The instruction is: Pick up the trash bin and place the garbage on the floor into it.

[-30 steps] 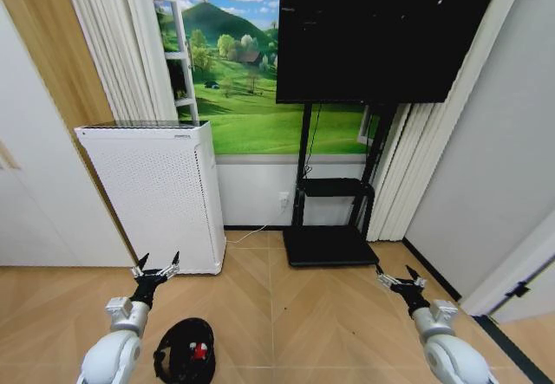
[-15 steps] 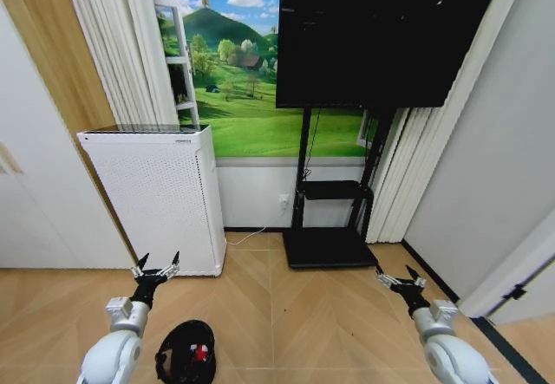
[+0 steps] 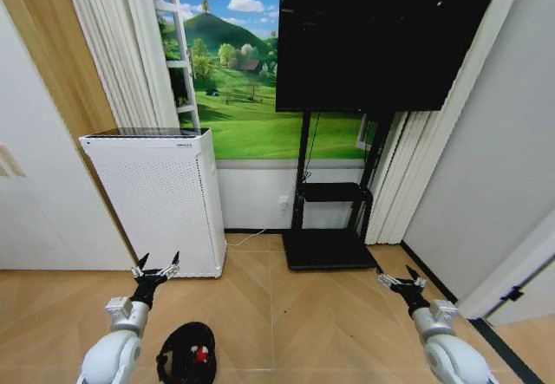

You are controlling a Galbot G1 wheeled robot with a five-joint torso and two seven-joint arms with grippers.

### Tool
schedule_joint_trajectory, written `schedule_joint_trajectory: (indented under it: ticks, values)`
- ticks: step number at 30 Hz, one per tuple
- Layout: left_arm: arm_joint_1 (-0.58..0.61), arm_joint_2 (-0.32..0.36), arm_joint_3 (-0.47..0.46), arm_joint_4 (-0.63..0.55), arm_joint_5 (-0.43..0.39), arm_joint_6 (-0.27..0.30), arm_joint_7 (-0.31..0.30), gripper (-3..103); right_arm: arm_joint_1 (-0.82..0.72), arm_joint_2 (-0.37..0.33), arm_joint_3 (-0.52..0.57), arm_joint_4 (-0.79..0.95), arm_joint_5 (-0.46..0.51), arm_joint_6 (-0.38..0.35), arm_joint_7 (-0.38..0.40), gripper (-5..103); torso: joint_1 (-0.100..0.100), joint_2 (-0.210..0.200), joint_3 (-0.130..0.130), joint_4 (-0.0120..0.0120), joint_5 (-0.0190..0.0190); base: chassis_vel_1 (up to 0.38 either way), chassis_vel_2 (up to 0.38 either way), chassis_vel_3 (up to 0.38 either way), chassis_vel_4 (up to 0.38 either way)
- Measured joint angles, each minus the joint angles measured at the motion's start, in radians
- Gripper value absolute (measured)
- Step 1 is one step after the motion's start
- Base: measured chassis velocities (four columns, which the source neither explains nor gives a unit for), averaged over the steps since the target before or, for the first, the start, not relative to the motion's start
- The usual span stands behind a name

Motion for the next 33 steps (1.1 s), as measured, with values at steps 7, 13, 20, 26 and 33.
schedule_joint_trajectory:
  ticks: [7,13,20,26,33]
  values:
    - [0.0,0.0,0.0,0.0,0.0,0.0,0.0,100,0.0,0.0,0.0,0.0,0.0,0.0,0.0,100,-0.001,-0.003,-0.002,0.0001,0.0,0.036,-0.027,-0.025,0.03]
    - [0.0,0.0,0.0,0.0,0.0,0.0,0.0,100,0.0,0.0,0.0,0.0,0.0,0.0,0.0,100,-0.002,-0.006,-0.003,0.0,-0.0002,0.128,-0.132,-0.139,0.152]
    - [0.0,0.0,0.0,0.0,0.0,0.0,0.0,100,0.0,0.0,0.0,0.0,0.0,0.0,0.0,100,-0.003,-0.008,-0.005,-0.0007,0.001,0.238,-0.232,-0.236,0.234]
    - [0.0,0.0,0.0,0.0,0.0,0.0,0.0,100,0.0,0.0,0.0,0.0,0.0,0.0,0.0,100,-0.004,-0.009,-0.006,-0.0003,0.0006,0.291,-0.289,-0.285,0.3]
    - [0.0,0.0,0.0,0.0,0.0,0.0,0.0,100,0.0,0.0,0.0,0.0,0.0,0.0,0.0,100,-0.004,-0.01,-0.006,-0.0002,0.0008,0.358,-0.348,-0.352,0.351]
